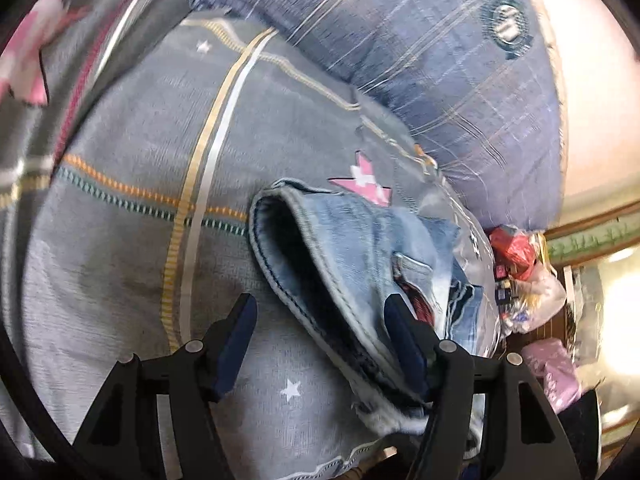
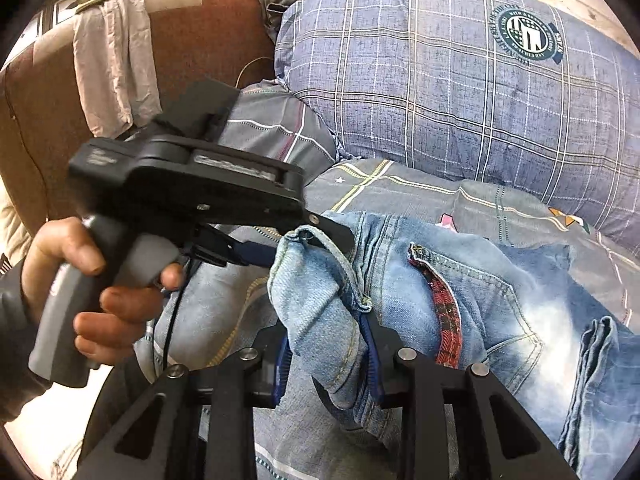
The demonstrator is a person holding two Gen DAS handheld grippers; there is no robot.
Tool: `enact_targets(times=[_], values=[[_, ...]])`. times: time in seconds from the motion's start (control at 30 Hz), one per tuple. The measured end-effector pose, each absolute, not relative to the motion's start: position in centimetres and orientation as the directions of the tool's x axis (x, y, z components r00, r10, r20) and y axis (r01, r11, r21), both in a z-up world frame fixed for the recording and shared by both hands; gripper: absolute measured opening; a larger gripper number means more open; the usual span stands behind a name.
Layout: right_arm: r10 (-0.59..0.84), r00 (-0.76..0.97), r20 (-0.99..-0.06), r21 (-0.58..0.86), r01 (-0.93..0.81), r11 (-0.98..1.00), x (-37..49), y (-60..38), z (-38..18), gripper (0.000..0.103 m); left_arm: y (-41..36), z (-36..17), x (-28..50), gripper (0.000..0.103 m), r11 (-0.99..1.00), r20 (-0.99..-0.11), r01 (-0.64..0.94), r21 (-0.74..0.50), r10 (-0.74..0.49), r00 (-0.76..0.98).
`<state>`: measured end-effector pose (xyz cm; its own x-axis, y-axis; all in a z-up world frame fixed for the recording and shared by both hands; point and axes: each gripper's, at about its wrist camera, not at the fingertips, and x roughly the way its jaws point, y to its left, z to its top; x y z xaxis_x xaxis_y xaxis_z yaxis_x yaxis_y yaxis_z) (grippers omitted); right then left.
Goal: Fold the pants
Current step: 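Grasp the folded jeans edge with the right gripper and lift it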
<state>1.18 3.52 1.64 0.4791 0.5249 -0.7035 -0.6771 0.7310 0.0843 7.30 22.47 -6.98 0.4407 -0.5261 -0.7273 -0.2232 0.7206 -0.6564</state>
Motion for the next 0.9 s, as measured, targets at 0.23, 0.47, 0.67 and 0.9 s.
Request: enact_targets(times=[0.23,0.47,0.67,0.9], values=[[0.525,0.475,-0.706,0.077,-0.686,0.724,1.0,3.5,1.4,0.032,21.7,-7.3,8.1,0.042,0.690,-0.709,-0.257,-0.677,-0.518,0.478],[0.527,0.472,-0.707,0.081,-0.687,0.723,0.8,3.1,1.2,0.032,20.6,-5.4,8.4,0.011,0.730,-0.713,-0.210,-0.651,-0.492,0.500],[0.545,0.487,-0.683,0.102,-0.675,0.730,0.6,1.8,2.3,0.032,19.5,-2.6,8.0,0.010,0.750,-0.698,-0.163,-0.641,-0.480,0.532],[0.570,0.520,-0.636,0.136,-0.652,0.746,0.5,-0.7,4.4,0.032,17.1,0.7,8.1,0.010,0.783,-0.685,-0.093,-0.614,-0.471,0.555]])
